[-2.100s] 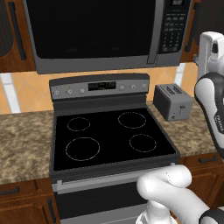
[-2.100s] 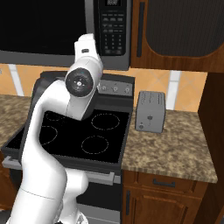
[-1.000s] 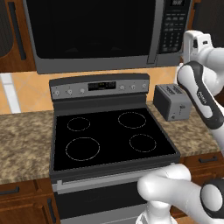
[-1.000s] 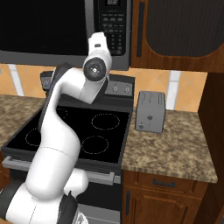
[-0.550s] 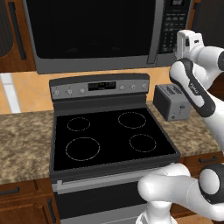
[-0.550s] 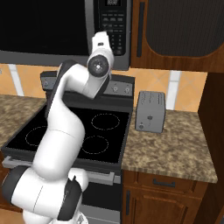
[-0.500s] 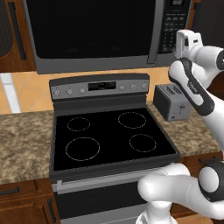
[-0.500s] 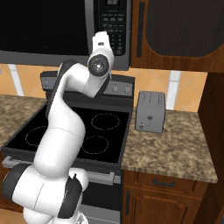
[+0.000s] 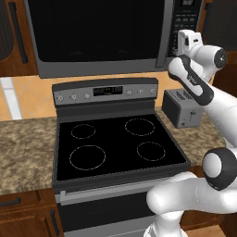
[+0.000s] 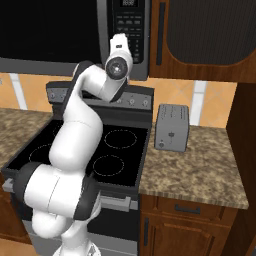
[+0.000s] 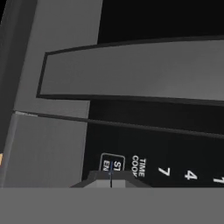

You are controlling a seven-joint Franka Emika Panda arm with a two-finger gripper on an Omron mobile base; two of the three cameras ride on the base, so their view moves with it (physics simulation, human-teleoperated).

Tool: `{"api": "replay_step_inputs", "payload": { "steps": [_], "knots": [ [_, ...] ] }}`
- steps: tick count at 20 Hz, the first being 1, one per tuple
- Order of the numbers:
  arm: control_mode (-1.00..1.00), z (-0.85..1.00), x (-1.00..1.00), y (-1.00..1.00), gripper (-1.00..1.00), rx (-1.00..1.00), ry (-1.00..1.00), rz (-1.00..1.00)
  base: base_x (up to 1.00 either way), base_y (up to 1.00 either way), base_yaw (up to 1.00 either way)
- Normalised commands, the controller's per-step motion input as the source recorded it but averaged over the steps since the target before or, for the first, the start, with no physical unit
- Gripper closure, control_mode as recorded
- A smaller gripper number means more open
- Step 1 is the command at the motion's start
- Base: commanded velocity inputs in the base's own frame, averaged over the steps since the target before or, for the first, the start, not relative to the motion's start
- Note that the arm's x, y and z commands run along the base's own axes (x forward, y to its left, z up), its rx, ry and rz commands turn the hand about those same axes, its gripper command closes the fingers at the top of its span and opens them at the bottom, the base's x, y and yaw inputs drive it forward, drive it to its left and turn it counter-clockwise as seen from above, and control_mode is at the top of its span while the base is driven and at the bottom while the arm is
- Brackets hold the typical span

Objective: Open the microwave, place the bowl with waffle inside the microwave, then close the microwave door and turn it on.

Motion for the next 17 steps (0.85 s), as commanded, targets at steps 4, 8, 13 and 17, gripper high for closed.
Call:
{"api": "replay_step_inputs", "payload": {
  "steps": [4,8,13,17],
  "knots": [
    [-1.00,-0.23,0.82,0.00,1.00,0.00,0.00,0.00,0.00,0.00,0.00],
    [-1.00,-0.31,1.00,0.00,1.00,0.00,0.00,0.00,0.00,0.00,0.00],
    [-1.00,-0.42,1.00,0.00,1.00,0.00,0.06,0.00,0.00,0.00,0.00],
    [-1.00,-0.36,1.00,0.00,1.00,0.00,0.23,0.00,0.00,0.00,0.00]
  ]
}}
